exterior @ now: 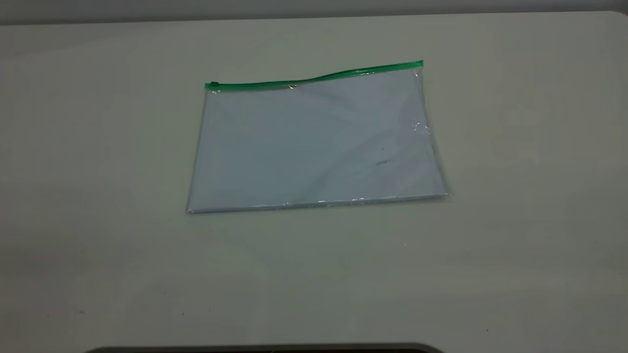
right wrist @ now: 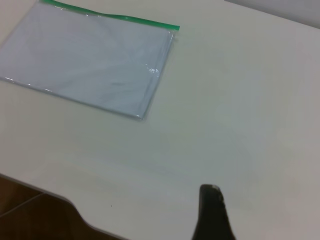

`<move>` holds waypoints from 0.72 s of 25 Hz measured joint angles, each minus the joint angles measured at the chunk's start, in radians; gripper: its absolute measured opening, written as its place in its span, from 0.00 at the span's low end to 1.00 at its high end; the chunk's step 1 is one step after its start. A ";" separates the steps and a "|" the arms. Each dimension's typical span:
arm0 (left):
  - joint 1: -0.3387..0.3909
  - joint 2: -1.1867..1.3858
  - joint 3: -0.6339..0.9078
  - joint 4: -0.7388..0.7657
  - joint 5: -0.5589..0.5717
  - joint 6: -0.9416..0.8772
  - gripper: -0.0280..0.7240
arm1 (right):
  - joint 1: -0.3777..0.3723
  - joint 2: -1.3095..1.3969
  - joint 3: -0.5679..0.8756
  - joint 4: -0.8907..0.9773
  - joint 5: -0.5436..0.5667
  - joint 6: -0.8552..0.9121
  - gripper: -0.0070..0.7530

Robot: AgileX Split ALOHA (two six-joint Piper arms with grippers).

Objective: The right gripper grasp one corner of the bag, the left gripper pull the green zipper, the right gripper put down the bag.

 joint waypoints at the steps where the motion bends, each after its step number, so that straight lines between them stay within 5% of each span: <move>1: 0.000 0.000 0.000 0.000 0.000 0.000 0.77 | 0.000 0.000 0.000 0.000 0.000 0.000 0.75; 5: 0.000 0.000 0.000 0.000 0.000 0.000 0.77 | -0.015 0.000 0.000 0.000 0.000 0.000 0.75; 12: 0.000 0.000 0.000 0.000 0.000 0.000 0.77 | -0.170 0.000 0.000 -0.005 0.000 0.016 0.75; 18: 0.000 0.000 0.000 0.000 0.000 0.000 0.77 | -0.179 0.000 0.000 -0.041 -0.001 0.076 0.75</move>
